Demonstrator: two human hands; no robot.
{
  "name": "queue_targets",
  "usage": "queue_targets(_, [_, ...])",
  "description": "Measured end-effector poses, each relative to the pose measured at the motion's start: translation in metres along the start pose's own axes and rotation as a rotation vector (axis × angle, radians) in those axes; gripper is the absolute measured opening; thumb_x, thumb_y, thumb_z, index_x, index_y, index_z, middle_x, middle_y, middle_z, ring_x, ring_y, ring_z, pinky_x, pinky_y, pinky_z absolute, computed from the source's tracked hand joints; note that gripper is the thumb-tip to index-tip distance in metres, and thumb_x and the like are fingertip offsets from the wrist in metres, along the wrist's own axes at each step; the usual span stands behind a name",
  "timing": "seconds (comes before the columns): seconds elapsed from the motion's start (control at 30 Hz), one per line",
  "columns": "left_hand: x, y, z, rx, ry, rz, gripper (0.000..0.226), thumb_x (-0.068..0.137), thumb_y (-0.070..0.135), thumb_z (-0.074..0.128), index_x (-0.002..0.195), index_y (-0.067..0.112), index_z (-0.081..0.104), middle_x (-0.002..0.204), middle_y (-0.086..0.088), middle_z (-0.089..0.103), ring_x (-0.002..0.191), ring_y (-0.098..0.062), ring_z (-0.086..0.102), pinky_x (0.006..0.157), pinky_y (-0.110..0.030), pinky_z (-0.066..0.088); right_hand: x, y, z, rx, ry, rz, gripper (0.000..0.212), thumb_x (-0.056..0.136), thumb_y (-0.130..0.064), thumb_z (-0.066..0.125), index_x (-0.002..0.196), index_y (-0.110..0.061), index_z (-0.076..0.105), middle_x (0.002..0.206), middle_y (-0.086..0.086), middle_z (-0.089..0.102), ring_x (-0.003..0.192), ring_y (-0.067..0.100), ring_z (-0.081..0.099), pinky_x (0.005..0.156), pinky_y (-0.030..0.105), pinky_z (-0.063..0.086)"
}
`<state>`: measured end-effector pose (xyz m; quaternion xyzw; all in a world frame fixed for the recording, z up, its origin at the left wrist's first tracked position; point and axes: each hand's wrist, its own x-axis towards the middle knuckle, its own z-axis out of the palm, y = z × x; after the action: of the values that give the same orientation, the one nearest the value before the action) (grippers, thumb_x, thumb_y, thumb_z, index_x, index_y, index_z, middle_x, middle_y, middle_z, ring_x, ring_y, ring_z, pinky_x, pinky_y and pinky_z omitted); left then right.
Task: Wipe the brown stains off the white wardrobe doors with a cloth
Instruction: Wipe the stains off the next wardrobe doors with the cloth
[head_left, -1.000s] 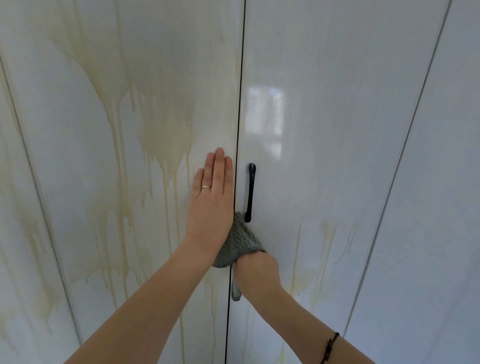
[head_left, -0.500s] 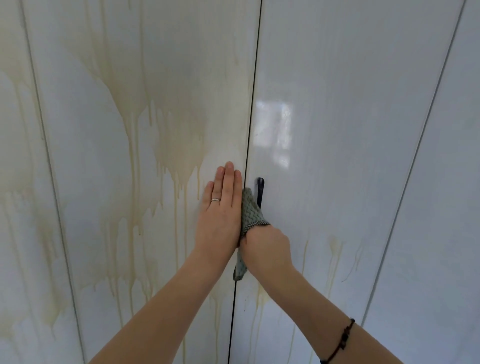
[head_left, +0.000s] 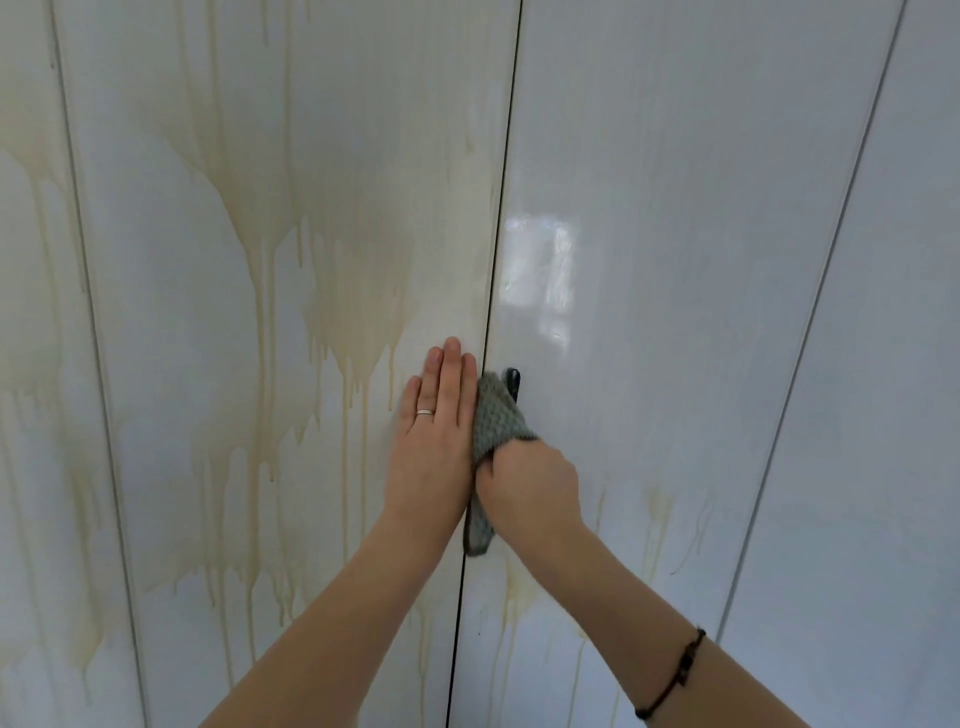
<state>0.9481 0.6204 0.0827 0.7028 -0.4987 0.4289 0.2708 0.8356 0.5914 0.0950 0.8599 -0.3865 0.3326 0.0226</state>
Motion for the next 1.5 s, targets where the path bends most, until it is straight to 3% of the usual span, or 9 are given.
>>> queue_targets(0.27, [0.000, 0.005, -0.004, 0.006, -0.056, -0.040, 0.071, 0.099, 0.026, 0.029, 0.158, 0.000, -0.002, 0.166, -0.019, -0.009, 0.154, -0.035, -0.003, 0.125, -0.047, 0.013, 0.032, -0.006, -0.035, 0.108, 0.050, -0.011, 0.036, 0.093, -0.019, 0.047, 0.060, -0.022, 0.035, 0.060, -0.004, 0.043, 0.059, 0.021, 0.051, 0.054, 0.029, 0.036])
queue_targets(0.47, [-0.002, 0.003, -0.007, -0.099, -0.027, 0.003, 0.067, 0.099, 0.032, 0.028, 0.159, 0.007, 0.016, 0.167, -0.014, 0.002, 0.154, -0.031, 0.004, 0.124, -0.047, 0.020, 0.031, -0.013, -0.028, 0.115, 0.124, -0.035, 0.022, 0.099, -0.032, 0.042, 0.078, -0.024, 0.045, 0.069, -0.006, 0.052, 0.064, 0.021, 0.059, 0.059, 0.032, 0.048])
queue_targets(0.6, [0.002, 0.006, -0.005, -0.152, 0.047, -0.056, 0.061, 0.100, 0.027, 0.031, 0.155, 0.002, 0.025, 0.165, -0.012, 0.016, 0.153, -0.029, 0.016, 0.122, -0.046, 0.026, 0.006, -0.002, -0.010, 0.040, 0.103, -0.075, 0.020, 0.100, -0.029, 0.040, 0.091, -0.024, 0.057, 0.077, -0.002, 0.062, 0.071, 0.024, 0.063, 0.058, 0.030, 0.034])
queue_targets(0.77, [0.000, 0.007, 0.000, 0.002, -0.029, -0.037, 0.067, 0.101, 0.024, 0.042, 0.158, 0.003, 0.013, 0.166, -0.019, -0.002, 0.153, -0.036, 0.003, 0.124, -0.047, 0.017, 0.045, -0.011, -0.045, -0.095, 0.131, -0.126, 0.037, 0.094, -0.021, 0.049, 0.062, -0.024, 0.029, 0.058, -0.008, 0.035, 0.053, 0.019, 0.045, 0.052, 0.028, 0.031])
queue_targets(0.93, [-0.001, 0.004, -0.003, 0.043, -0.056, -0.025, 0.059, 0.099, 0.008, 0.026, 0.158, 0.006, 0.018, 0.164, -0.024, 0.001, 0.153, -0.039, 0.002, 0.124, -0.048, 0.015, 0.092, -0.033, -0.075, -0.063, 0.261, -0.149, 0.025, 0.095, -0.019, 0.045, 0.071, -0.023, 0.037, 0.060, -0.008, 0.036, 0.054, 0.020, 0.041, 0.055, 0.030, 0.033])
queue_targets(1.03, [0.000, -0.002, -0.005, 0.026, -0.026, 0.058, 0.058, 0.100, 0.017, 0.020, 0.156, 0.007, 0.023, 0.162, -0.023, 0.021, 0.151, -0.041, 0.017, 0.121, -0.050, 0.025, 0.072, -0.027, -0.055, -0.090, 0.228, -0.164, 0.022, 0.097, -0.022, 0.045, 0.075, -0.022, 0.042, 0.062, -0.009, 0.039, 0.059, 0.019, 0.050, 0.054, 0.030, 0.034])
queue_targets(1.1, [-0.001, -0.002, -0.004, -0.020, -0.039, 0.046, 0.062, 0.100, 0.026, 0.013, 0.158, 0.007, 0.016, 0.165, -0.019, 0.013, 0.153, -0.038, 0.008, 0.123, -0.048, 0.021, 0.045, -0.014, -0.032, -0.071, 0.208, -0.171, 0.019, 0.098, -0.025, 0.047, 0.079, -0.023, 0.045, 0.065, -0.007, 0.046, 0.060, 0.020, 0.052, 0.055, 0.030, 0.032])
queue_targets(1.3, [-0.002, 0.003, -0.002, -0.063, 0.037, -0.016, 0.065, 0.102, 0.012, 0.043, 0.158, 0.001, 0.012, 0.167, -0.017, 0.001, 0.154, -0.032, 0.003, 0.123, -0.048, 0.020, -0.011, 0.022, 0.013, -0.018, 0.061, -0.163, 0.023, 0.096, -0.024, 0.047, 0.073, -0.022, 0.046, 0.060, -0.005, 0.049, 0.058, 0.024, 0.055, 0.054, 0.029, 0.030])
queue_targets(1.5, [-0.003, 0.007, -0.011, 0.075, -0.045, -0.020, 0.066, 0.098, -0.001, 0.027, 0.156, -0.004, -0.005, 0.163, -0.024, -0.015, 0.153, -0.039, -0.008, 0.124, -0.051, 0.014, -0.051, 0.074, 0.028, 0.057, -0.162, -0.082, 0.033, 0.083, -0.045, 0.040, 0.060, -0.021, 0.043, 0.051, -0.008, 0.046, 0.046, 0.008, 0.044, 0.044, 0.026, 0.032])
